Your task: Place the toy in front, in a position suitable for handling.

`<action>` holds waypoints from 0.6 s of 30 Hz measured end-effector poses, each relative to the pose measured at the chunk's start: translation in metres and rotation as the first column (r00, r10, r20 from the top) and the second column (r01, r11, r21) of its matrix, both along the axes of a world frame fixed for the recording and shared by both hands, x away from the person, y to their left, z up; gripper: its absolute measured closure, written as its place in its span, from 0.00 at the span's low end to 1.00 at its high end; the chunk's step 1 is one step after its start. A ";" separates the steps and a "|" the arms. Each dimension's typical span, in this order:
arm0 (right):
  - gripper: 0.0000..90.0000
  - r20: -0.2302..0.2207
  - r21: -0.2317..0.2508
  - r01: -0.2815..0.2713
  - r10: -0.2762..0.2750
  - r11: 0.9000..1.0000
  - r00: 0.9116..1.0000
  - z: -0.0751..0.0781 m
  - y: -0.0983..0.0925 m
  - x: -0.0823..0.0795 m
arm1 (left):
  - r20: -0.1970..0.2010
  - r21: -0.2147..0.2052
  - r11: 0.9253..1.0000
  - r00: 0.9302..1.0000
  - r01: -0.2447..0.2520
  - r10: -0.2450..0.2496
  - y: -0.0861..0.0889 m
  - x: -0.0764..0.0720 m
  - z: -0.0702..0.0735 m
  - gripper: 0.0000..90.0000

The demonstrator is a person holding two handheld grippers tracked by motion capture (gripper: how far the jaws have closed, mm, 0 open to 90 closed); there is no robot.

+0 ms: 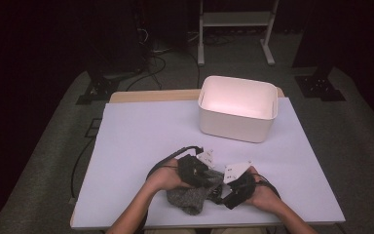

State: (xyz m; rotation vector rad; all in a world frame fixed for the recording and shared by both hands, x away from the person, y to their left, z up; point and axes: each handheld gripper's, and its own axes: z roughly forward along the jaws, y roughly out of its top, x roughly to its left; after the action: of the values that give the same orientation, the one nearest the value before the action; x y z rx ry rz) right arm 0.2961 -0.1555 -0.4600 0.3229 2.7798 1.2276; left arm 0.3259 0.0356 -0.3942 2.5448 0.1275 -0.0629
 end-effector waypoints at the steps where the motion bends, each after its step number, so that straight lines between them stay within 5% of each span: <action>1: 0.26 0.003 0.002 -0.002 0.002 1.000 1.000 0.000 0.000 0.001 | 0.002 0.002 1.000 1.000 -0.006 0.006 0.003 0.001 0.000 0.86; 10: 0.26 0.002 0.006 -0.005 0.005 1.000 1.000 -0.001 -0.001 0.001 | 0.010 0.030 0.993 0.994 -0.112 0.112 0.045 0.009 -0.002 0.85; 18: 0.26 0.002 0.006 -0.011 0.011 1.000 1.000 -0.002 -0.001 0.002 | -0.001 0.031 0.980 0.981 -0.195 0.196 0.083 0.010 -0.005 0.85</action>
State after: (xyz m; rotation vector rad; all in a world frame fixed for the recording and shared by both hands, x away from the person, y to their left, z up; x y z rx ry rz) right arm 0.2978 -0.1567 -0.4618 0.3078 2.7809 1.2376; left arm 0.3356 0.1185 -0.3990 2.5495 0.3822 0.0105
